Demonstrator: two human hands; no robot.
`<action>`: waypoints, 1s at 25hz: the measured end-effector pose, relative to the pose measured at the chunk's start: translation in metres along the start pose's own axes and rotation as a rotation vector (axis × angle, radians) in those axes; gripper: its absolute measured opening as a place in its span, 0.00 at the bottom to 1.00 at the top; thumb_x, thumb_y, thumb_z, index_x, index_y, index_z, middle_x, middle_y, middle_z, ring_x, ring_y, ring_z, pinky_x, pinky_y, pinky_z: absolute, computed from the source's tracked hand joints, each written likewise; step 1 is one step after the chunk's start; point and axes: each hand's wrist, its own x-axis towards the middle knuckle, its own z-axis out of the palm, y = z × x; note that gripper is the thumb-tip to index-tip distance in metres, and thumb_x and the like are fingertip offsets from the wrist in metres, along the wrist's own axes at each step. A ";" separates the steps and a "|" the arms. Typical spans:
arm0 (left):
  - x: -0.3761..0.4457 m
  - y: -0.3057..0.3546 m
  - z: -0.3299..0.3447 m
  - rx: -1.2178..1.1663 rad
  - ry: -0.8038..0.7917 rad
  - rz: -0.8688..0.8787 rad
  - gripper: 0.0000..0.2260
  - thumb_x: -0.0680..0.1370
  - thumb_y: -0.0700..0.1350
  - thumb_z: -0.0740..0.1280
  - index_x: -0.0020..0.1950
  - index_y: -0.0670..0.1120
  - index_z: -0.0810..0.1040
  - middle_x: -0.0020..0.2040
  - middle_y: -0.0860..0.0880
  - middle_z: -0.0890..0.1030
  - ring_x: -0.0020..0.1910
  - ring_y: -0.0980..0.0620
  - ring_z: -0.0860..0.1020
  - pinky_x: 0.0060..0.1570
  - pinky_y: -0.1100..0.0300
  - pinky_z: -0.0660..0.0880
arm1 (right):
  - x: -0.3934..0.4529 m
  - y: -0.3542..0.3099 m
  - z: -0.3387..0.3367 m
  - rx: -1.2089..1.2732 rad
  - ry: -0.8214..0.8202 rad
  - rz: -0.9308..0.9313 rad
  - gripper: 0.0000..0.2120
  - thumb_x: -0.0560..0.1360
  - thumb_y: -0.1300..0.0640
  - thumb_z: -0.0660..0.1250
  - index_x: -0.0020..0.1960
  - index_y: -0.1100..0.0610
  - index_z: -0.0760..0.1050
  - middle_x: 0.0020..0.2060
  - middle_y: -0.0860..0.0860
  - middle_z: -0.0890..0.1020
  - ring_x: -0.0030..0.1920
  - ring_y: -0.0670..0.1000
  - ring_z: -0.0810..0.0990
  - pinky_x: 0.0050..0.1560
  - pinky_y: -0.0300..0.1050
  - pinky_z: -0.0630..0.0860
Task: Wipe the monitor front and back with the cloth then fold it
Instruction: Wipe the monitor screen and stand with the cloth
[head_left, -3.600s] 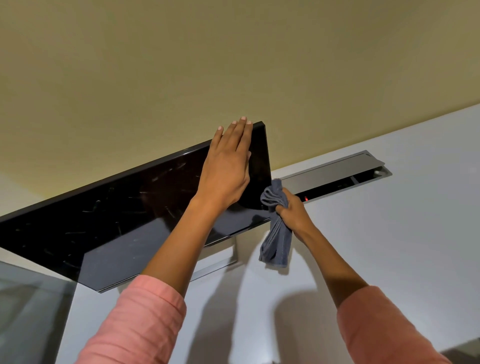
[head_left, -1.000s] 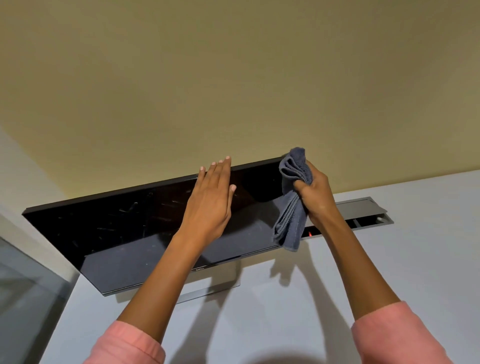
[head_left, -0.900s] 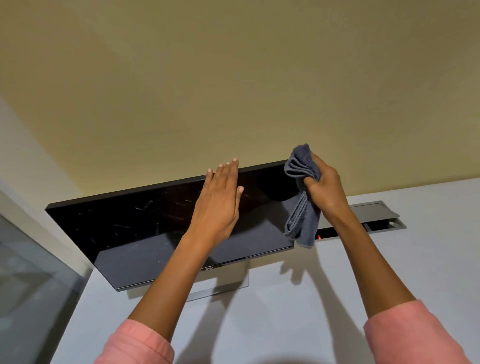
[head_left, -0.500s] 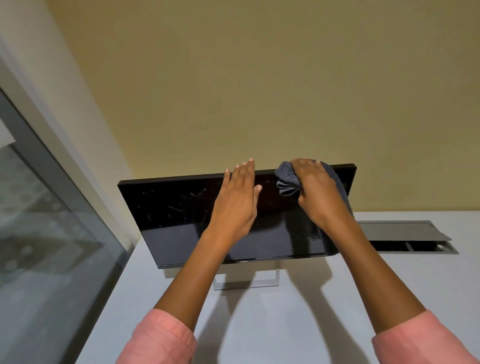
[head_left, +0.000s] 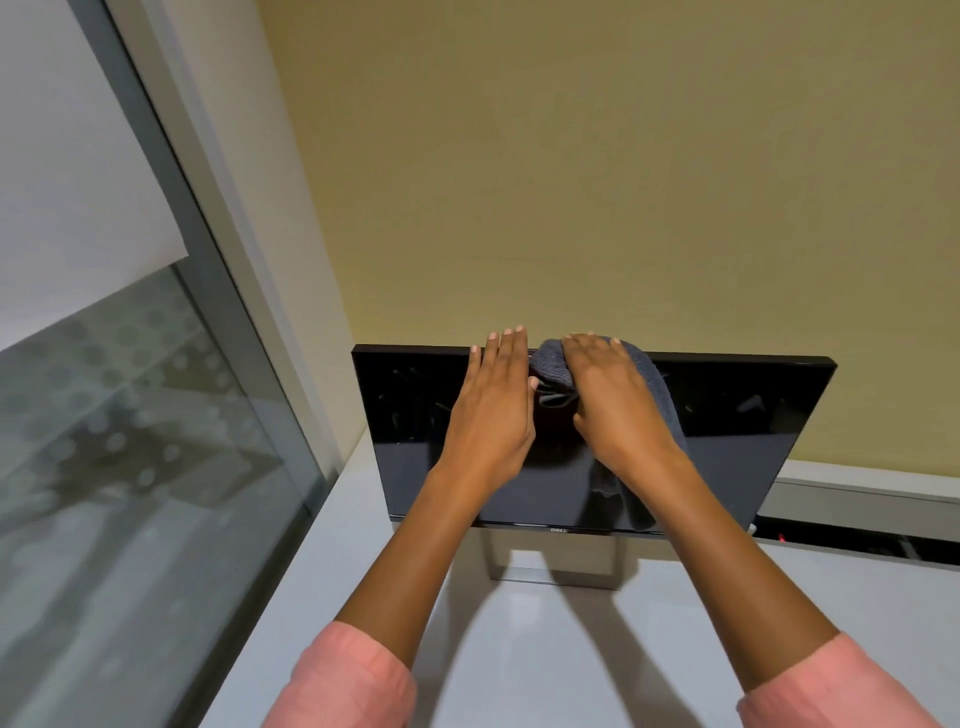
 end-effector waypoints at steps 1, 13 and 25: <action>-0.001 -0.003 -0.002 -0.014 0.010 -0.007 0.23 0.83 0.44 0.48 0.76 0.39 0.47 0.77 0.43 0.53 0.77 0.47 0.47 0.74 0.57 0.40 | 0.001 -0.002 0.000 -0.014 -0.014 0.003 0.37 0.71 0.69 0.66 0.75 0.63 0.54 0.74 0.58 0.60 0.75 0.55 0.55 0.76 0.46 0.44; -0.019 -0.064 -0.030 -0.133 0.229 -0.085 0.23 0.81 0.35 0.52 0.76 0.41 0.53 0.76 0.44 0.57 0.76 0.50 0.52 0.75 0.59 0.42 | 0.045 -0.091 0.024 0.032 -0.171 -0.110 0.35 0.73 0.65 0.65 0.75 0.63 0.52 0.74 0.58 0.59 0.75 0.54 0.54 0.75 0.48 0.43; -0.055 -0.074 -0.034 -0.250 0.776 -0.316 0.20 0.78 0.36 0.55 0.71 0.38 0.63 0.69 0.41 0.68 0.69 0.48 0.66 0.69 0.59 0.63 | 0.097 -0.157 0.016 0.083 -0.529 -0.201 0.27 0.81 0.44 0.49 0.73 0.61 0.57 0.73 0.55 0.62 0.73 0.53 0.59 0.73 0.63 0.49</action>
